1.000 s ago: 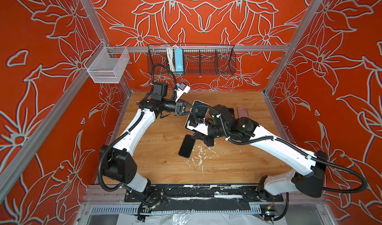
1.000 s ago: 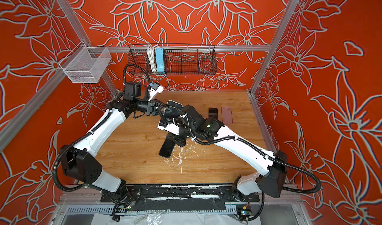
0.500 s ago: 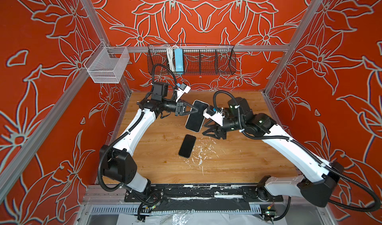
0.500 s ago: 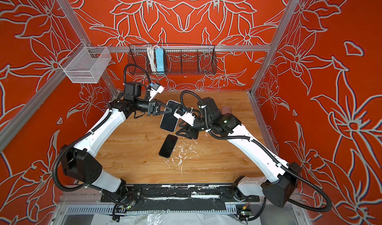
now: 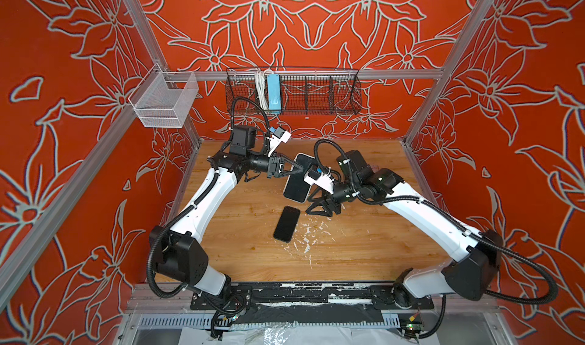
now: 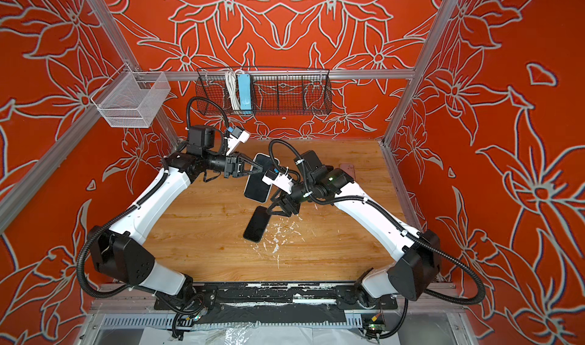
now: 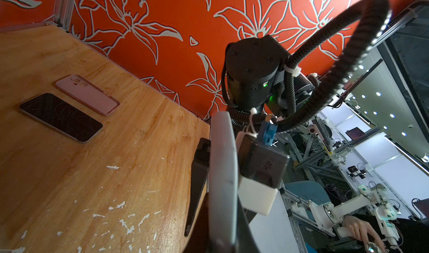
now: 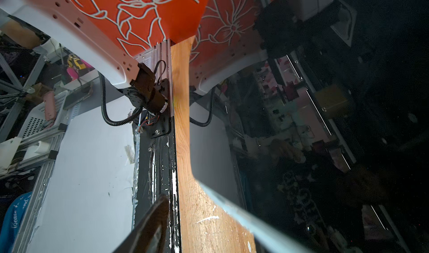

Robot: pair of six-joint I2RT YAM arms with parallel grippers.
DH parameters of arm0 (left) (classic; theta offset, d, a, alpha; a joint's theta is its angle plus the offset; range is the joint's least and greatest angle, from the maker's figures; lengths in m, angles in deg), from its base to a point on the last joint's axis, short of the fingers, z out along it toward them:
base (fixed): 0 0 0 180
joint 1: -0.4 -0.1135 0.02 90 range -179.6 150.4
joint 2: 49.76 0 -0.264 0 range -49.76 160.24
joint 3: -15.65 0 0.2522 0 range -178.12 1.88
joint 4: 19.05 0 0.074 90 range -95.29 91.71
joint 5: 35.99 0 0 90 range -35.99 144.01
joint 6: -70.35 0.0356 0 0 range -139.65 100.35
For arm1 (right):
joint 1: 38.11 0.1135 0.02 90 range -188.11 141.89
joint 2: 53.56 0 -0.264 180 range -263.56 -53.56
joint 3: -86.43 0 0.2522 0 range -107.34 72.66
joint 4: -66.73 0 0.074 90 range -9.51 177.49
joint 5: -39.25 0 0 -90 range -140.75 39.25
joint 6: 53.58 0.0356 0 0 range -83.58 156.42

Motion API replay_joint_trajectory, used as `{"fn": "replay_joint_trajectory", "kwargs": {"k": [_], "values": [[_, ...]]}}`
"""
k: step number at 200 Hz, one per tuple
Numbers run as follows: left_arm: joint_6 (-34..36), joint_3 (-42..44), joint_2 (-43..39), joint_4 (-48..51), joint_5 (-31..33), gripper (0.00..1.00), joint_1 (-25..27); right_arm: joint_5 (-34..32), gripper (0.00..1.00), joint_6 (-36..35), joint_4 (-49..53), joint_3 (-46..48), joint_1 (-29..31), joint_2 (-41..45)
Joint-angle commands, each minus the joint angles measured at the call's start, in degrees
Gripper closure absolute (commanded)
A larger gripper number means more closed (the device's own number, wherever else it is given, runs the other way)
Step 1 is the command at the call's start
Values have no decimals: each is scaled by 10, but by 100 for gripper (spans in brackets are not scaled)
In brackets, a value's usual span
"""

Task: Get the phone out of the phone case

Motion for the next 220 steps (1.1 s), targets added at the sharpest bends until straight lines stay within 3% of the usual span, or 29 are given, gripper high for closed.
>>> {"fn": "replay_joint_trajectory", "kwargs": {"k": [1, 39, 113, 143, 220], "values": [[2, -4, -26, -13, -31, 100, 2, 42, 42, -6, -29, -24, -1, -8], [-1, -1, -25, -17, -31, 100, 2, 64, 44, 7, -62, -24, 0, -15], [-11, -16, -6, -23, -30, 100, 2, 52, 70, -2, -53, -28, 12, -16], [-18, -18, -4, -29, -30, 100, 3, 27, 84, -1, -60, -29, 23, -5], [-35, -32, 15, -36, -33, 100, 14, -90, 92, -20, -86, -39, 94, 22]]}}
